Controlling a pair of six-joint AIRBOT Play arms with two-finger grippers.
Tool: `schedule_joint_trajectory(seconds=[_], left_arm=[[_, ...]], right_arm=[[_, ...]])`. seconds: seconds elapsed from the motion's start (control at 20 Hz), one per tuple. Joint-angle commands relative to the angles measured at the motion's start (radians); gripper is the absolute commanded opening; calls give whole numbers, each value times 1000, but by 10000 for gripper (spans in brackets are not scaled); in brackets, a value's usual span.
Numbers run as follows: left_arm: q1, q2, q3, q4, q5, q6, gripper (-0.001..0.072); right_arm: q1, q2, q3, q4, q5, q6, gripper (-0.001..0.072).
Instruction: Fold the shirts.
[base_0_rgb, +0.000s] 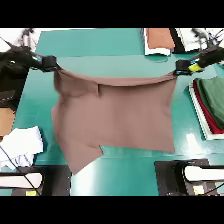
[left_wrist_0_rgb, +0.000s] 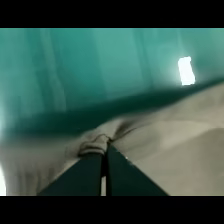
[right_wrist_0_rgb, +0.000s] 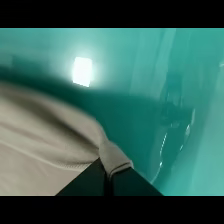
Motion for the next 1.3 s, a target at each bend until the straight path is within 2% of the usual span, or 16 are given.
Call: schedule_joint_trajectory(seconds=[0.0,0.1,0.25,0.4,0.5,0.65,0.9,0.95,1.0,1.05,1.25], left_arm=[[-6,-121,-21,-5,130,25,23],[7,-118,-20,-1,135,26,23],[58,-108,7,0,-43,33,23],[103,-105,-3,14,-202,33,23],[102,-105,-34,40,-208,33,23],[80,-105,-109,38,-151,33,24],[30,-105,-212,48,-88,25,26],[30,-105,-213,51,-86,15,152],[31,-104,-212,52,-87,0,459],[34,-99,-212,61,-97,-31,543],[51,21,-224,164,-200,-64,544]], right_arm=[[15,-170,74,-15,-43,24,14],[19,-201,154,-9,-33,24,14],[19,-171,201,-11,18,11,14],[19,-87,90,-11,32,-3,14],[20,-31,-37,-10,3,-3,14],[20,18,-206,-8,-66,-3,15],[20,39,-358,64,-153,-3,18],[19,39,-370,81,-152,-3,87],[19,39,-378,88,-153,-3,356],[19,39,-374,85,-148,-3,533],[19,75,-343,77,-72,-26,533]])
